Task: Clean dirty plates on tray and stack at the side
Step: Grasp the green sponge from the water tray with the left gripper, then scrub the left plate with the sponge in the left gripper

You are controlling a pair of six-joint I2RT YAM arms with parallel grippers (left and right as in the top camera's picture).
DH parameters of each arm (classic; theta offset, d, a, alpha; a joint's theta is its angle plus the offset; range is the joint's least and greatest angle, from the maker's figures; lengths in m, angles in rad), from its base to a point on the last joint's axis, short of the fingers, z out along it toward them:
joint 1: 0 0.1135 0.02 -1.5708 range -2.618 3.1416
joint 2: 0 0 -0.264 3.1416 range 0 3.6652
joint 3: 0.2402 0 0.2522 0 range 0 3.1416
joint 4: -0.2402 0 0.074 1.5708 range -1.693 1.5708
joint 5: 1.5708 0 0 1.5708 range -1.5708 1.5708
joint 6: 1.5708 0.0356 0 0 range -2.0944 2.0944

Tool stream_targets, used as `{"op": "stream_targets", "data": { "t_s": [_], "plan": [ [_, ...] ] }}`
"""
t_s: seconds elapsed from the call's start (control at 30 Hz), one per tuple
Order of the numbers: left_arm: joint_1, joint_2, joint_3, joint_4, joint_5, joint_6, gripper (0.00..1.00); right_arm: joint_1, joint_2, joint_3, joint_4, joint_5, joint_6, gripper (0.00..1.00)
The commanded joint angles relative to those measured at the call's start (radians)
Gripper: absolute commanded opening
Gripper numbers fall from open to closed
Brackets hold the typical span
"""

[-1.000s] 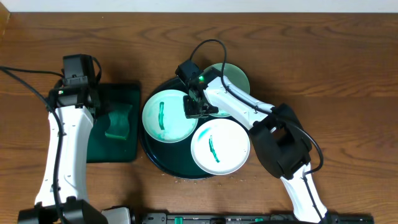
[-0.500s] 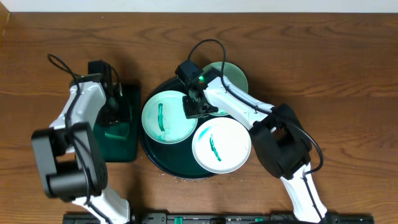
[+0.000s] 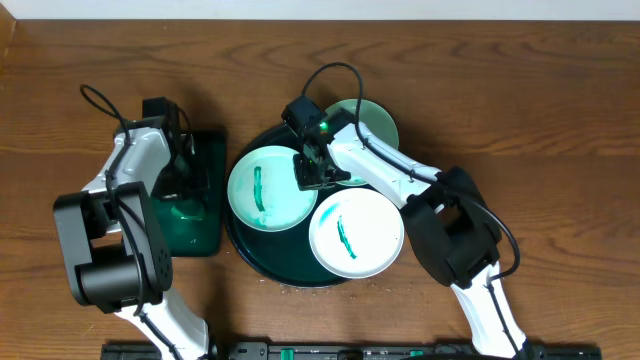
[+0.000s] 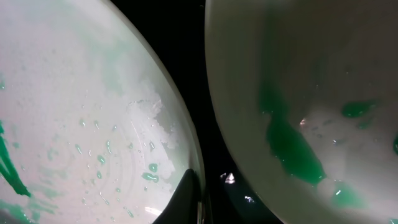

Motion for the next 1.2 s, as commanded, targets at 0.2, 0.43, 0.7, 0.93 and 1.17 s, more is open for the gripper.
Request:
{"op": "stream_targets", "data": {
  "t_s": [0.2, 0.43, 0.7, 0.93, 1.17],
  "plan": [
    [-0.009, -0.237, 0.068, -0.106, 0.085, -0.127, 0.07, 0.009, 0.034, -0.003, 0.010, -0.058, -0.065, 0.01],
    [-0.067, -0.255, 0.040, -0.141, 0.115, -0.341, 0.07, -0.012, 0.035, -0.004, 0.010, -0.095, -0.068, 0.01],
    [-0.305, -0.189, -0.026, -0.021, 0.071, -0.489, 0.07, -0.012, 0.035, -0.009, 0.010, -0.095, -0.068, 0.01],
    [-0.377, 0.014, -0.026, 0.037, 0.021, -0.505, 0.07, -0.012, 0.035, -0.009, 0.010, -0.095, -0.068, 0.01],
    [-0.380, 0.082, -0.026, 0.050, 0.225, -0.359, 0.07, -0.012, 0.035, -0.009, 0.011, -0.095, -0.067, 0.01]
  ]
}}
